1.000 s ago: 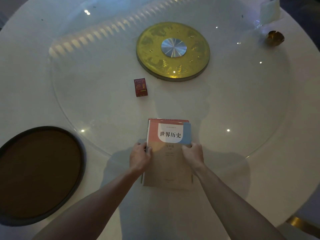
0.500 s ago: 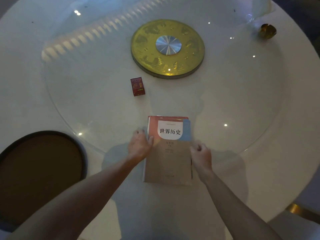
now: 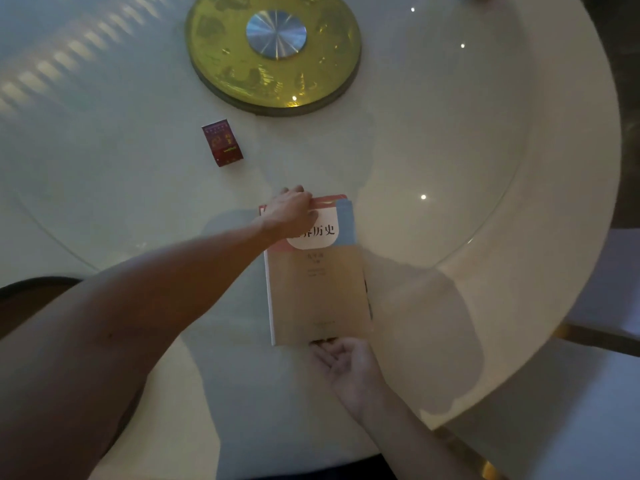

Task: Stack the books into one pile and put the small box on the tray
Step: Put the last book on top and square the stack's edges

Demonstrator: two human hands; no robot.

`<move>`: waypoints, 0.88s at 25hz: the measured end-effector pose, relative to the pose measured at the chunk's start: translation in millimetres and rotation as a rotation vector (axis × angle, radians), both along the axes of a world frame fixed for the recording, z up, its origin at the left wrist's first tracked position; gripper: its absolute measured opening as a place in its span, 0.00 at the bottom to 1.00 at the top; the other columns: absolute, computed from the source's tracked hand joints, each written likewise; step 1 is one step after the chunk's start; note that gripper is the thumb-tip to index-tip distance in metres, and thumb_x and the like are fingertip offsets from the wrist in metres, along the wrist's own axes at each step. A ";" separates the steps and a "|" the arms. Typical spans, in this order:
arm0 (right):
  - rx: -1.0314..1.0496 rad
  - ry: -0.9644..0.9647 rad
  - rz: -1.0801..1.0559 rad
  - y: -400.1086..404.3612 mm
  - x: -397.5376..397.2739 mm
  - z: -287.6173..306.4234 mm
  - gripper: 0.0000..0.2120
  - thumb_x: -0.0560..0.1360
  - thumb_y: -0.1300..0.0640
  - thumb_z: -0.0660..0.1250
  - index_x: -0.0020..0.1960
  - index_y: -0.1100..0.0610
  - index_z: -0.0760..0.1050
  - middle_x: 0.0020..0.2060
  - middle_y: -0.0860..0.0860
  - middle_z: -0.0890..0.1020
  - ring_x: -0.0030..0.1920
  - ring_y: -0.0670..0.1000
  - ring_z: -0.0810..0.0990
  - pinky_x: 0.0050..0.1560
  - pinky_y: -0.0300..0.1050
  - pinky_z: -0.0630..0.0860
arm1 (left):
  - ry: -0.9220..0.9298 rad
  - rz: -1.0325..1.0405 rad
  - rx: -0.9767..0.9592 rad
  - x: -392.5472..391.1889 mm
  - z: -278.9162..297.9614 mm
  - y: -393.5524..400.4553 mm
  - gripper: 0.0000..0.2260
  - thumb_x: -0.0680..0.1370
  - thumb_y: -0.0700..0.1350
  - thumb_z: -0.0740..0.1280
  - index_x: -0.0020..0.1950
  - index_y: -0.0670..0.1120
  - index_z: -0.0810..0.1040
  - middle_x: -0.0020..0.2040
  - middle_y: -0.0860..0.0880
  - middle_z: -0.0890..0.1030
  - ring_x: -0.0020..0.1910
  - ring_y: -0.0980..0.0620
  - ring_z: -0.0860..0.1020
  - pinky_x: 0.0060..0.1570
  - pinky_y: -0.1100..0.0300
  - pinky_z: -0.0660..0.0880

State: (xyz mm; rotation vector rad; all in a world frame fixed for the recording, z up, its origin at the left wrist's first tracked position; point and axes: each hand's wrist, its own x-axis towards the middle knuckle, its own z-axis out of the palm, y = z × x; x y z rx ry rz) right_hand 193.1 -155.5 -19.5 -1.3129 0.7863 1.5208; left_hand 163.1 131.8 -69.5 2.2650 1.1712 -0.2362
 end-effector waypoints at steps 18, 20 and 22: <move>-0.076 -0.081 -0.038 36.2 -9.4 2.1 0.09 0.72 0.71 0.57 0.39 0.61 0.71 0.45 0.59 0.75 0.42 0.60 0.72 0.56 0.54 0.74 | -0.101 0.119 -0.028 -4.6 -7.5 -7.7 0.14 0.79 0.47 0.61 0.62 0.51 0.79 0.54 0.49 0.76 0.56 0.48 0.74 0.42 0.53 0.66; -0.075 -0.045 -0.059 38.0 -3.9 5.0 0.08 0.73 0.69 0.57 0.39 0.60 0.70 0.44 0.60 0.76 0.42 0.61 0.74 0.60 0.57 0.75 | -0.105 0.131 -0.046 -3.6 -5.9 -6.5 0.14 0.79 0.46 0.61 0.62 0.51 0.79 0.51 0.51 0.74 0.56 0.48 0.74 0.42 0.53 0.68; -0.074 -0.030 -0.062 36.8 1.8 5.0 0.07 0.73 0.69 0.58 0.39 0.60 0.70 0.44 0.59 0.76 0.43 0.61 0.75 0.55 0.58 0.78 | -0.101 0.126 -0.035 -2.5 -4.2 -5.7 0.14 0.79 0.46 0.61 0.63 0.51 0.79 0.51 0.50 0.74 0.56 0.48 0.74 0.41 0.54 0.68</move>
